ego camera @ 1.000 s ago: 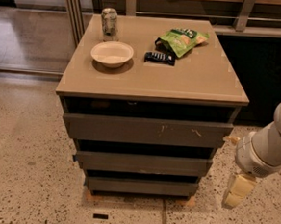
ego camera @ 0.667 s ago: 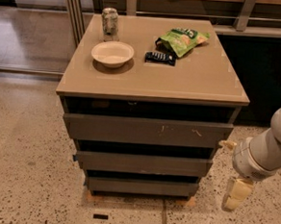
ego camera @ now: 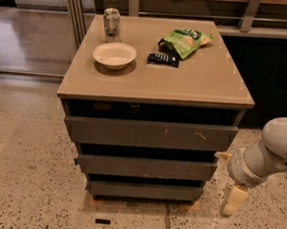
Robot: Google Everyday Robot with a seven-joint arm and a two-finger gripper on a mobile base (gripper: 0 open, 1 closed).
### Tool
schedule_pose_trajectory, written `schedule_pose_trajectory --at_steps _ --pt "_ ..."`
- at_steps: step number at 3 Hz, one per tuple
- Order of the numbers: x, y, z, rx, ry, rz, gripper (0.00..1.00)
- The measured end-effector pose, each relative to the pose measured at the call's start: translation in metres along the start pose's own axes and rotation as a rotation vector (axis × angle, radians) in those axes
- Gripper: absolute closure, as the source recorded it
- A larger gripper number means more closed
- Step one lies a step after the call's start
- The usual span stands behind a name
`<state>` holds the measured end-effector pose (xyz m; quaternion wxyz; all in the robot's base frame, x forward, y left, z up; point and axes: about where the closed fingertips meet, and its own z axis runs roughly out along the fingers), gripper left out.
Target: Open middle drawer
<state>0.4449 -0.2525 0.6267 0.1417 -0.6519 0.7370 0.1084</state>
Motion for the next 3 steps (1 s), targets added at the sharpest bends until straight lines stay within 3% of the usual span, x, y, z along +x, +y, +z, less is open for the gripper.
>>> schedule_pose_trajectory --at_steps 2,3 --pt "-0.002 -0.012 0.04 -0.015 -0.005 -0.034 0.0" --pt "-0.001 -0.023 0.066 0.026 0.007 -0.077 0.0"
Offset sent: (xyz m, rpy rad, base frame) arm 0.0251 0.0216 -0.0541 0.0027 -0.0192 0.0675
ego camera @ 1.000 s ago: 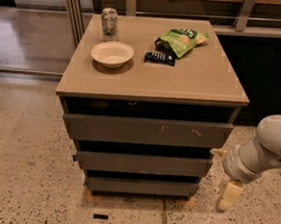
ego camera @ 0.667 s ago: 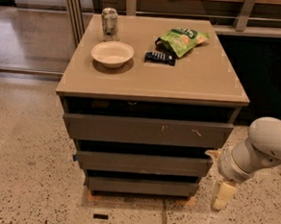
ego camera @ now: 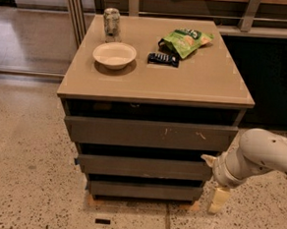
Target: Open middle drawer
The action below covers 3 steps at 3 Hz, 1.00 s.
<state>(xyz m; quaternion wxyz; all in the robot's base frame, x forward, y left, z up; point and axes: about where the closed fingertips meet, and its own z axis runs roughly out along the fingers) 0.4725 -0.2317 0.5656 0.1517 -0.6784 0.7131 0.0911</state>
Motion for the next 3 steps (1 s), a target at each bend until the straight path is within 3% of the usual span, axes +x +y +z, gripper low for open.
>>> schedule_pose_trajectory --at_steps 2,3 --pt "0.002 -0.001 0.012 -0.007 -0.008 -0.027 0.0" --pt "0.001 -0.006 0.044 -0.045 -0.023 -0.078 0.0"
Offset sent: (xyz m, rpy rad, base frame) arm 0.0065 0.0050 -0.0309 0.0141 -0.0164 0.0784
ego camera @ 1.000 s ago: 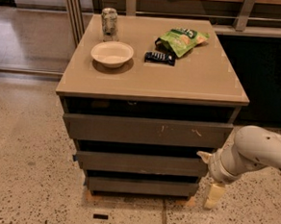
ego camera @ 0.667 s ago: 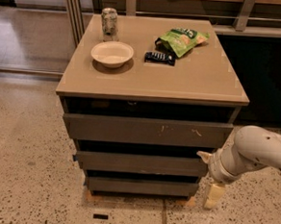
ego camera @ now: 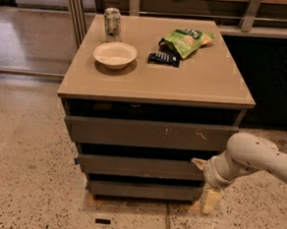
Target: Open middle drawer
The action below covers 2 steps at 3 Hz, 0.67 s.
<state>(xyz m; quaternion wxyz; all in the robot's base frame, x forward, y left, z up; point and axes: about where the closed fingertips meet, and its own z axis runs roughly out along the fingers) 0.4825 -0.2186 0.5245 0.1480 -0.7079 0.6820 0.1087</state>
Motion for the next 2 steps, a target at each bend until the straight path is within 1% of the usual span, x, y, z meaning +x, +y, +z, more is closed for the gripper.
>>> schedule_pose_trajectory --at_steps 1,2 --pt "-0.001 -0.009 0.031 -0.034 -0.008 -0.043 0.0" --pt "-0.002 -0.016 0.055 -0.056 -0.01 -0.073 0.0"
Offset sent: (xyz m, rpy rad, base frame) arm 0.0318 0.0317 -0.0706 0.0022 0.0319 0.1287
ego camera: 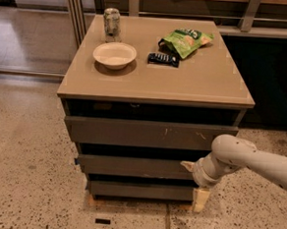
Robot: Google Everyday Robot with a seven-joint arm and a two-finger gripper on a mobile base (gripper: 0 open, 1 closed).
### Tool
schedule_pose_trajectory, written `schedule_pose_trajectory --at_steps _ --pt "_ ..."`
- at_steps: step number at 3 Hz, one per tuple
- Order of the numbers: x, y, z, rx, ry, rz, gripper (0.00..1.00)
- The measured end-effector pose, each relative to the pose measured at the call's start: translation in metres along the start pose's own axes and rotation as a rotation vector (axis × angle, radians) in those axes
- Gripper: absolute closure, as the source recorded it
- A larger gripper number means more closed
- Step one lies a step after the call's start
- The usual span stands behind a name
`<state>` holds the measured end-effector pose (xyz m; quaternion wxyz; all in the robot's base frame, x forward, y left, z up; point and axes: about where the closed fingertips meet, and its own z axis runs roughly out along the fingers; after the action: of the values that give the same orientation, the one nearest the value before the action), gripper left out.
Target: Open middle drawer
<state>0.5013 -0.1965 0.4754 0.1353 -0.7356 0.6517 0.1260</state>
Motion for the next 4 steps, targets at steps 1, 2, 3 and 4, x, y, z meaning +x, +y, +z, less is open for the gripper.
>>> schedule_pose_trajectory --at_steps 1,2,3,4 --pt "-0.003 -0.006 0.014 0.011 0.024 -0.031 0.0" --pt "-0.005 -0.01 0.023 0.053 0.065 -0.057 0.0" --pt "-0.008 -0.014 0.028 0.109 0.126 -0.073 0.0" --pt "-0.01 -0.019 0.037 0.143 0.176 -0.082 0.0"
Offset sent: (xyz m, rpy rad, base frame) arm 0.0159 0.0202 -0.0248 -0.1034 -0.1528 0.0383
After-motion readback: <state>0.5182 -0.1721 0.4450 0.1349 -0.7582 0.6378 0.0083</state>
